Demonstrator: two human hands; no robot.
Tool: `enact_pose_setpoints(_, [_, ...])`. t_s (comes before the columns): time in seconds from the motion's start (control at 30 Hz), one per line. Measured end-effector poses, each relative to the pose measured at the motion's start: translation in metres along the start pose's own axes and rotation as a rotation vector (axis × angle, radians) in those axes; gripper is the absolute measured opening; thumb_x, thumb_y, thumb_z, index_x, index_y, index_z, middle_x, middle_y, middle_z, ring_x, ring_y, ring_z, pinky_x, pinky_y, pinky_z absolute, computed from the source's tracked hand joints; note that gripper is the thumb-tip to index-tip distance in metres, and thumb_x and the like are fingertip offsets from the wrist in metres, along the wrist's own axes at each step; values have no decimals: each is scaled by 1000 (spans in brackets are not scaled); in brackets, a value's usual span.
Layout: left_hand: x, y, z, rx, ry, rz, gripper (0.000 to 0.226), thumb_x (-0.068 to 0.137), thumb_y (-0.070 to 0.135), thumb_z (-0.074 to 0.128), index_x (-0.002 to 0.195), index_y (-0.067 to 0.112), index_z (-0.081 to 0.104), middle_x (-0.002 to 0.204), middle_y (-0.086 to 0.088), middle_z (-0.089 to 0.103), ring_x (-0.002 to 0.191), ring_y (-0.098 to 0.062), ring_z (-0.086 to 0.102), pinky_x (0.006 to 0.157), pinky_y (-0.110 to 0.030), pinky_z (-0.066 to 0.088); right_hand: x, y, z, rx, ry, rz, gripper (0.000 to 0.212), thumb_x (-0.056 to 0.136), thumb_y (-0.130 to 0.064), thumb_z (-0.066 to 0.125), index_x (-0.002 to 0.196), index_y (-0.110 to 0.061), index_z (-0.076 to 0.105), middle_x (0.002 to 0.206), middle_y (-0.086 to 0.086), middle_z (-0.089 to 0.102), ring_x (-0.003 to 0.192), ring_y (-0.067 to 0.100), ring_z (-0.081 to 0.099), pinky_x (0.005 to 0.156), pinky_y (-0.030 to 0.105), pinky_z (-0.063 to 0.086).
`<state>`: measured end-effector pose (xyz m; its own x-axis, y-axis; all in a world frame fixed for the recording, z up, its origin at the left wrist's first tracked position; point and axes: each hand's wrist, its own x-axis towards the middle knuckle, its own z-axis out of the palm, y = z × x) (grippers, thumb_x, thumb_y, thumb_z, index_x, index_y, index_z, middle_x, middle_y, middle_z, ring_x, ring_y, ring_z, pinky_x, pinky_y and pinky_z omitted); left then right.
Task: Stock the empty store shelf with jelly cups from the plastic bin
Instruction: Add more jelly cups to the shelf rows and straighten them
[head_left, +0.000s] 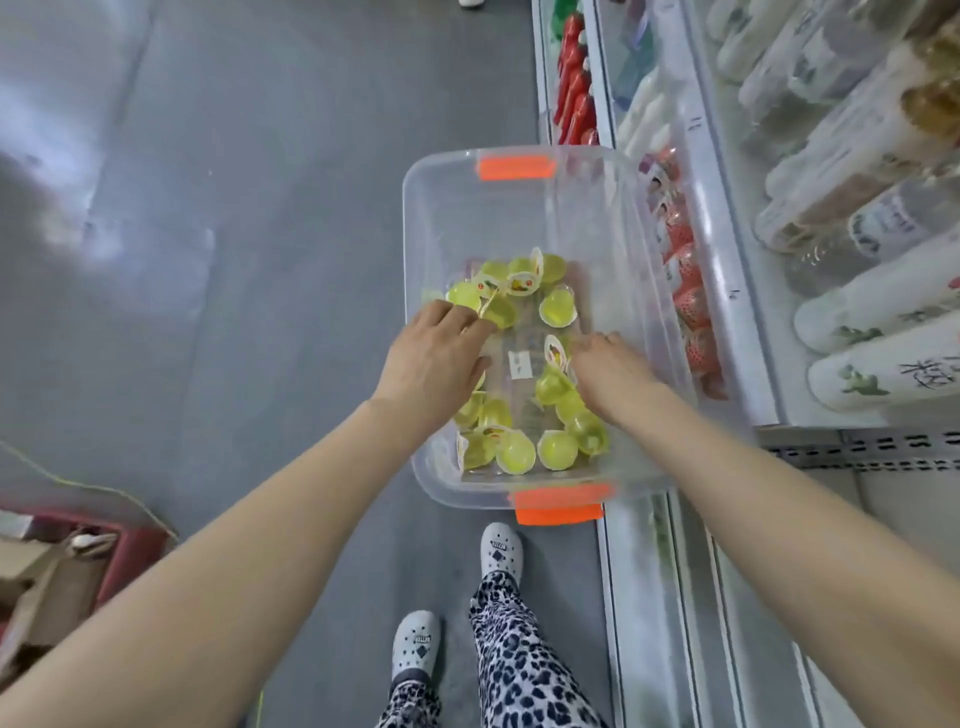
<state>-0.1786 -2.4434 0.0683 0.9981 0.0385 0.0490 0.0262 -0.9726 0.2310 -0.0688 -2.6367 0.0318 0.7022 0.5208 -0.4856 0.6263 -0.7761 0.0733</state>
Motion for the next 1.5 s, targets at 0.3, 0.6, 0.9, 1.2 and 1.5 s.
enact_pose_setpoints(0.3, [2,-6,7,6,54,28,29,78,15,75,106,12,69,99,-5,69,97,-32,61,89,-40,49,47,-9,24,-59,-176,44,47,92,-16,52,136,-7,38,135,23,45,122,37,45,99,40,41])
enact_pose_setpoints(0.6, [5,-6,7,67,-29,26,28,88,24,66,114,17,66,111,-1,66,109,-28,54,101,-35,40,14,1,-11,213,150,-95,49,87,-23,58,131,-13,41,123,15,48,99,38,56,73,37,40])
enact_pose_setpoints(0.9, [44,42,41,-70,-314,-118,54,89,34,62,136,17,43,133,-6,48,120,-28,43,99,-37,38,-21,35,-42,184,487,-145,37,83,-21,63,116,-10,52,110,9,54,98,25,50,79,35,48])
enact_pose_setpoints(1.2, [64,61,130,16,-616,-216,43,93,21,55,132,12,40,126,-15,53,115,-34,51,92,-40,44,-15,46,-26,61,504,-209,51,78,-23,62,123,0,53,110,14,59,101,31,52,94,42,47])
enact_pose_setpoints(1.5, [58,48,94,-233,-435,-396,69,85,19,69,141,12,31,127,-11,53,113,-31,55,87,-36,44,-19,43,-32,81,466,-194,48,86,-28,55,128,-6,48,117,9,57,107,27,48,99,36,39])
